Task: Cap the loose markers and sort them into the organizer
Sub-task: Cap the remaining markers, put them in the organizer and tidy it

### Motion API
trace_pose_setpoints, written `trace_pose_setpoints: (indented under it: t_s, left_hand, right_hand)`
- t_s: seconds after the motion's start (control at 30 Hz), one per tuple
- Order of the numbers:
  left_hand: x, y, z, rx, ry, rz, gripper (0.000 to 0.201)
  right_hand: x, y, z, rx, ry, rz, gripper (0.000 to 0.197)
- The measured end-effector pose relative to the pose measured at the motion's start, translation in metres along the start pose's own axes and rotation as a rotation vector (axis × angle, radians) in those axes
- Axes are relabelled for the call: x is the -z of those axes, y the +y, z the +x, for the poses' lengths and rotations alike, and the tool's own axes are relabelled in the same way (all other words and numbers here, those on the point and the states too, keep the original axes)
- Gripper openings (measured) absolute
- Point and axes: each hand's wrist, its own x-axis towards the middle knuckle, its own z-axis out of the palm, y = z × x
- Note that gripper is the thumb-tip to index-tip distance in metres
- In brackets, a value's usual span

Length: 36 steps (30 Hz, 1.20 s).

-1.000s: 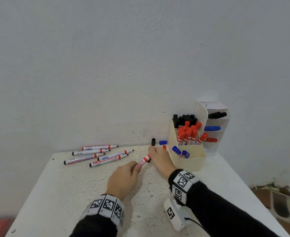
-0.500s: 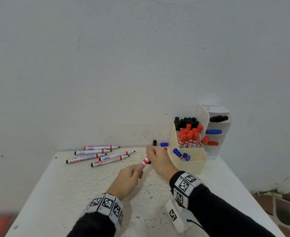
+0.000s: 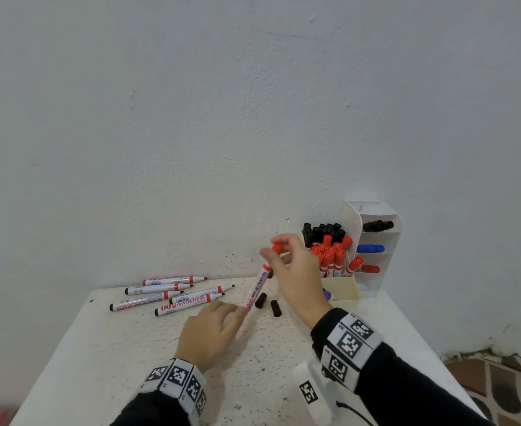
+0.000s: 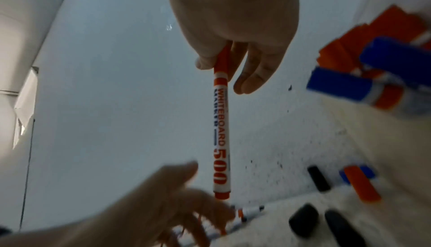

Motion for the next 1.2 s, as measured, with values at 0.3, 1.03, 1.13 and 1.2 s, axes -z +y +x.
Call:
trace_pose_setpoints:
  t_s: [0.3, 1.03, 1.13, 1.2]
  left_hand:
    - [0.015, -0.033, 0.023, 0.292, -0.065, 0.461, 0.043]
    - [0.009, -0.04, 0.027, 0.171, 0.032, 0.477, 0.032]
    - [0.009, -0.04, 0.028, 0.162, 0.015, 0.499, 0.032]
    - [0.008, -0.04, 0.028, 0.137, 0.023, 0.484, 0.029]
  right_hand:
    - [0.064, -0.008, 0.04, 0.326, 0.359, -0.209, 0.014]
    - [0.084, 0.048, 0.068, -0.103, -0.088, -0.722, 0.023]
    - [0.08, 0.053, 0.066, -0.129, -0.154, -0.773, 0.025]
    - [0.075, 0.048, 0.062, -0.042, -0.099, -0.772, 0.022]
